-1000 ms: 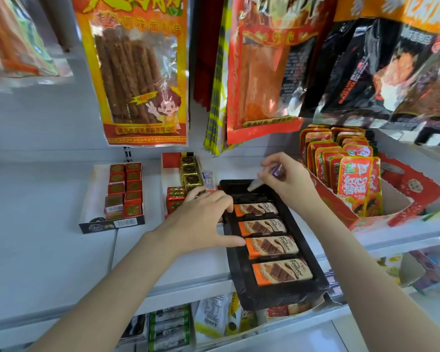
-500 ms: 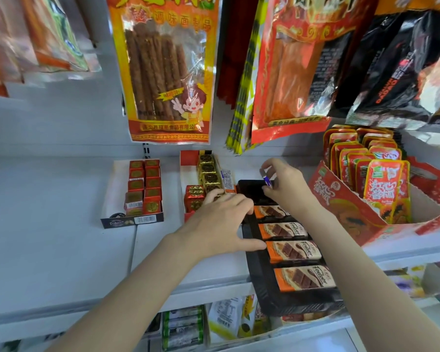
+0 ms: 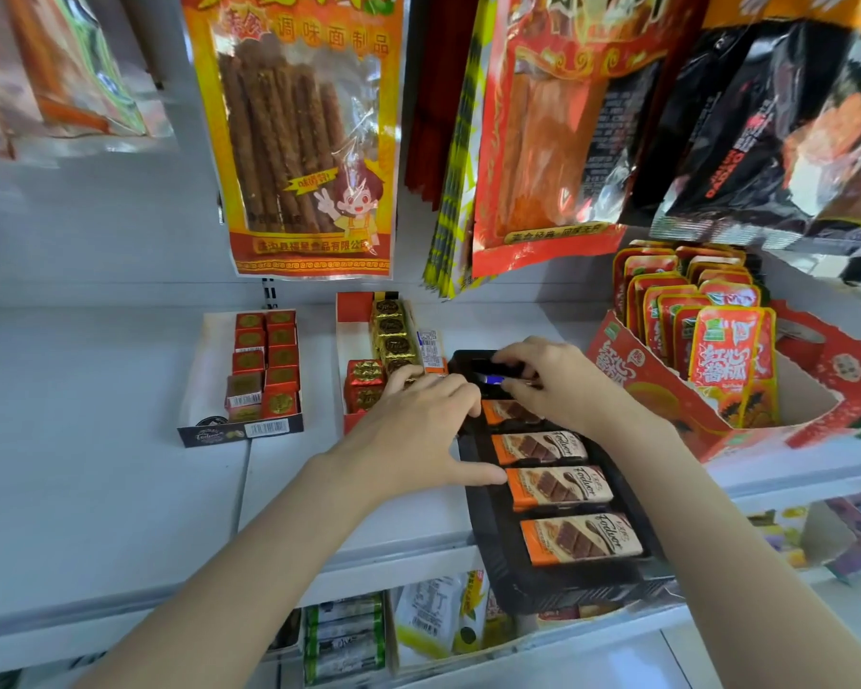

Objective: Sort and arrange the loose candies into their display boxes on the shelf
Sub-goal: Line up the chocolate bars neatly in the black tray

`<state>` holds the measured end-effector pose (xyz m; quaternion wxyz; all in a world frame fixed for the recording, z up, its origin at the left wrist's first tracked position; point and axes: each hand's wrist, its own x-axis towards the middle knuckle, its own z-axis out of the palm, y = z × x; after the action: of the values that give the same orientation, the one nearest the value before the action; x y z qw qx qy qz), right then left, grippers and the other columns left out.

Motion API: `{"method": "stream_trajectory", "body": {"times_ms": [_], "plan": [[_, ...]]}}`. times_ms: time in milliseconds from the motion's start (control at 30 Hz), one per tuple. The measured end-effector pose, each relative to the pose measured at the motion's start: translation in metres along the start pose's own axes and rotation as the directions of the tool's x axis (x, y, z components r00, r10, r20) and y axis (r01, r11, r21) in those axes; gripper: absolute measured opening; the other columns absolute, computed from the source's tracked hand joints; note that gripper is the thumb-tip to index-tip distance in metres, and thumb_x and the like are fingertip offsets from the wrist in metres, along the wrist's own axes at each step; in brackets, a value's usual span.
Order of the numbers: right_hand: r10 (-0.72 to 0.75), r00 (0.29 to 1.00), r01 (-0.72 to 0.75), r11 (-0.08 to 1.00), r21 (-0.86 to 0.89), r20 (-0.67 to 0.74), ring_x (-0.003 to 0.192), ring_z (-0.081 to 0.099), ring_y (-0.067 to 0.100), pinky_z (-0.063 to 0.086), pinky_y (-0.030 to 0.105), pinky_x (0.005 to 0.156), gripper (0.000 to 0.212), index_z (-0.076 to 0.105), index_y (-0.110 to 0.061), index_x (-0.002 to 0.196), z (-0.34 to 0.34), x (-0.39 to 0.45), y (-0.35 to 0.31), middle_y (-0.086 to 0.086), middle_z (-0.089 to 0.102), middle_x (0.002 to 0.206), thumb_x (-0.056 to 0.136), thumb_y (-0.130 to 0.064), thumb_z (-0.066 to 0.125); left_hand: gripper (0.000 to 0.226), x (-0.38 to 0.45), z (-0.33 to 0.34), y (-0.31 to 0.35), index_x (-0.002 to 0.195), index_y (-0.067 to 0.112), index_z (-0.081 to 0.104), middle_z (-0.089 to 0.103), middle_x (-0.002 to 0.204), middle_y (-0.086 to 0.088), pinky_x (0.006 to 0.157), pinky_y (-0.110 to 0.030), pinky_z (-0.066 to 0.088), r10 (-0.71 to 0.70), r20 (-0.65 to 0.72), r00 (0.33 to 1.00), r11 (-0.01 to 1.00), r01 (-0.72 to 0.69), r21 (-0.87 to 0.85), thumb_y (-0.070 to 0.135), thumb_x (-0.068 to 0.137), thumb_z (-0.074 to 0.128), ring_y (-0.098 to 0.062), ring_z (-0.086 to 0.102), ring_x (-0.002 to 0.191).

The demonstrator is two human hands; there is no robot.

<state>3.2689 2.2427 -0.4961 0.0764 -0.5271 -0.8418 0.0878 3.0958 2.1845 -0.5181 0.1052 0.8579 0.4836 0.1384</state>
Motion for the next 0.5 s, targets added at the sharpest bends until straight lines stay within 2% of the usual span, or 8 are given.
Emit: {"method": "stream_trajectory", "body": {"times_ms": [67,167,267,400,500], "plan": [[-0.053,0.998,0.054,0.998,0.037,-0.017,0.109,0.052,0.026,0.039,0.032,0.094,0.033,0.056,-0.015,0.124,0.004,-0.006,0.001,0.009,0.055,0.120,0.091,-0.016,0.052,0.060,0.000,-0.001,0.000,0.115,0.022,0.045,0.046,0.128,0.009,0.111,-0.030,0.005,-0.006,0.007,1.000,1.000,0.006,0.003,0.067,0.075,0.052,-0.008,0.037,0.124],[-0.047,0.999,0.047,0.999,0.003,0.002,0.118,0.043,0.025,0.035,0.033,0.101,0.041,0.048,-0.017,0.133,0.015,-0.015,0.002,0.006,0.048,0.128,0.093,-0.026,0.049,0.060,0.001,-0.001,0.001,0.114,0.023,0.045,0.046,0.126,0.010,0.111,-0.030,0.006,-0.016,0.020,1.000,1.000,0.016,0.007,0.068,0.074,0.051,-0.007,0.037,0.123],[-0.052,0.997,0.053,0.998,0.020,-0.058,0.109,0.045,0.023,0.040,0.035,0.096,0.043,0.048,-0.013,0.132,0.026,-0.023,0.003,0.006,0.044,0.118,0.093,-0.030,0.048,0.061,0.002,-0.001,0.002,0.116,0.024,0.044,0.046,0.121,0.012,0.110,-0.029,0.006,-0.016,0.024,1.000,1.000,0.016,0.010,0.068,0.074,0.051,-0.006,0.038,0.121],[-0.006,0.999,0.011,0.993,0.118,-0.042,0.108,0.047,0.020,0.037,0.026,0.092,0.038,0.048,-0.014,0.132,0.024,-0.026,0.004,0.004,0.050,0.115,0.096,-0.024,0.042,0.061,0.003,0.001,0.001,0.114,0.025,0.044,0.046,0.121,0.013,0.110,-0.029,0.006,-0.018,0.032,0.999,1.000,0.018,0.002,0.069,0.073,0.051,-0.006,0.038,0.121],[0.016,0.998,-0.010,0.994,0.111,-0.057,0.112,0.051,0.022,0.038,0.030,0.096,0.034,0.051,-0.010,0.127,0.022,-0.020,0.007,0.007,0.056,0.120,0.095,-0.013,0.039,0.057,0.004,-0.001,0.000,0.114,0.025,0.046,0.046,0.127,0.013,0.111,-0.029,0.005,-0.015,0.029,0.999,1.000,0.016,-0.027,0.066,0.075,0.052,-0.006,0.037,0.124]]}}
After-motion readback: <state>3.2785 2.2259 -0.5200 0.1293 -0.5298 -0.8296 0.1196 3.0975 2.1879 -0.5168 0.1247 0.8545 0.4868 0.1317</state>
